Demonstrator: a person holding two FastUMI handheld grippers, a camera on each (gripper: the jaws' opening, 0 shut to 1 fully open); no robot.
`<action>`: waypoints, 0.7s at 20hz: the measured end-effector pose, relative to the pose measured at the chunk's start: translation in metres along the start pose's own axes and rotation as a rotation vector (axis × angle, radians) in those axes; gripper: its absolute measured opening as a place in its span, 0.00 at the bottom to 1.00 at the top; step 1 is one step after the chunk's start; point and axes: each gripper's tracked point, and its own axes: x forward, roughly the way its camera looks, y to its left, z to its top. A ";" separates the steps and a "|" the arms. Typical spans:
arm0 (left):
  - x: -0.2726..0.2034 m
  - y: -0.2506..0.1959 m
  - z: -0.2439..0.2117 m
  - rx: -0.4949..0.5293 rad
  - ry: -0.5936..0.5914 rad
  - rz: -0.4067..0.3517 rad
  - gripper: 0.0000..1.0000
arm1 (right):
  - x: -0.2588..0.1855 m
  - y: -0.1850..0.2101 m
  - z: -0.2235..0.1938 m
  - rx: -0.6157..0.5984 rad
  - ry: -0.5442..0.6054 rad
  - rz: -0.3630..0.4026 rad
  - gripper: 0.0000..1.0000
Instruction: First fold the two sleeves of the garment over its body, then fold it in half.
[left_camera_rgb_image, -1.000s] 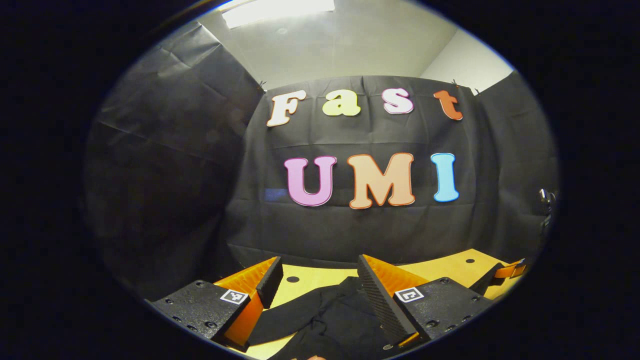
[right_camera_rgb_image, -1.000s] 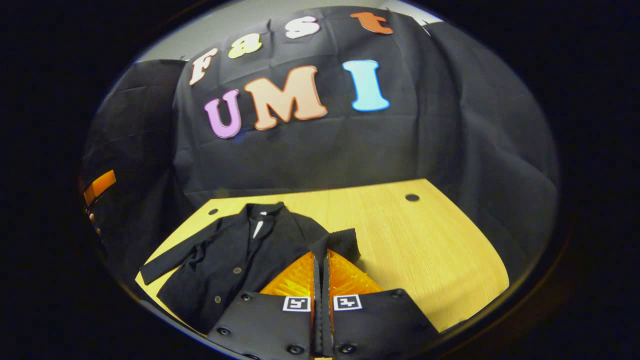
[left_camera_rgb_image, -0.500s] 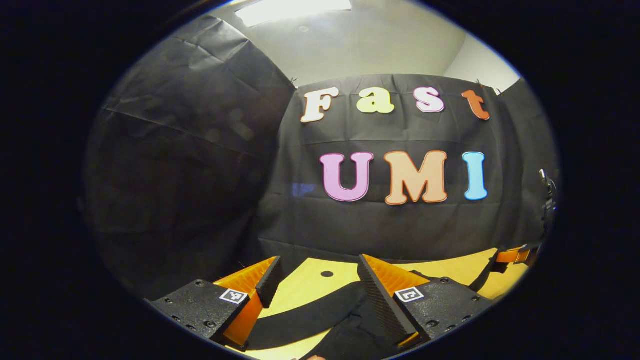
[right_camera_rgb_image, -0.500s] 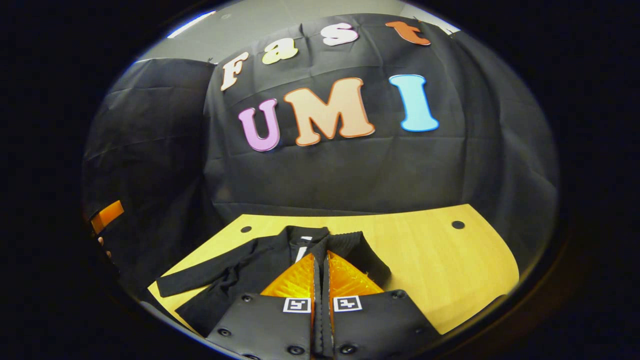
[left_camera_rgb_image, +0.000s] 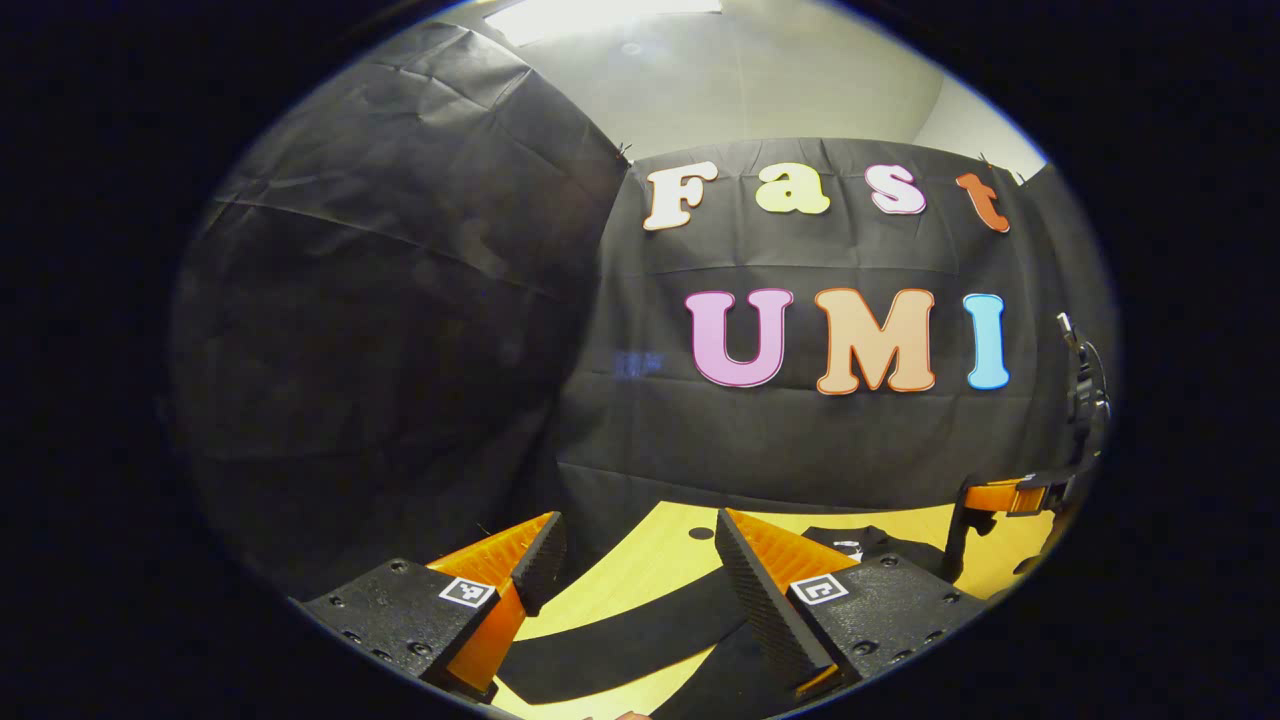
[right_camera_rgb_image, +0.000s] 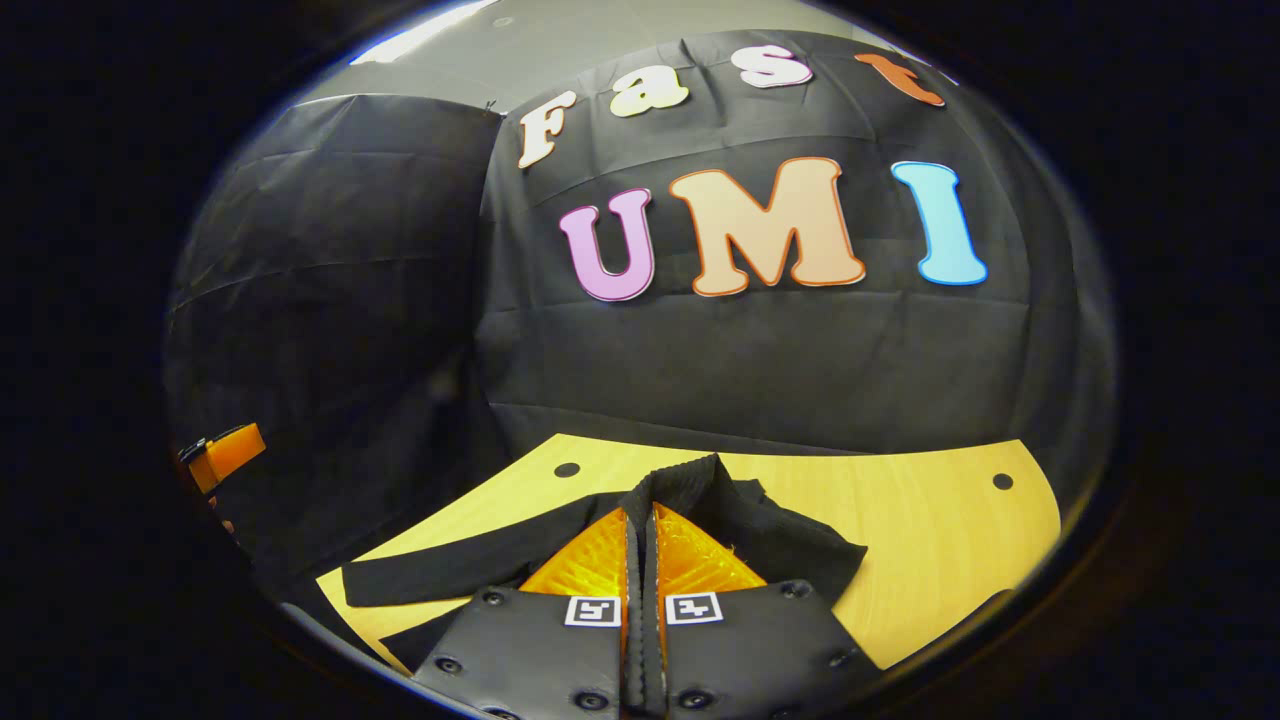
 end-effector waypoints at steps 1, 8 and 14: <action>0.000 0.005 -0.001 0.002 0.004 0.005 0.93 | 0.009 0.007 -0.001 -0.003 0.007 0.008 0.02; 0.008 0.043 -0.017 0.024 0.041 0.030 0.93 | 0.058 0.050 -0.021 -0.031 0.070 0.038 0.02; 0.014 0.069 -0.032 0.052 0.073 0.021 0.93 | 0.097 0.068 -0.051 -0.038 0.154 -0.001 0.02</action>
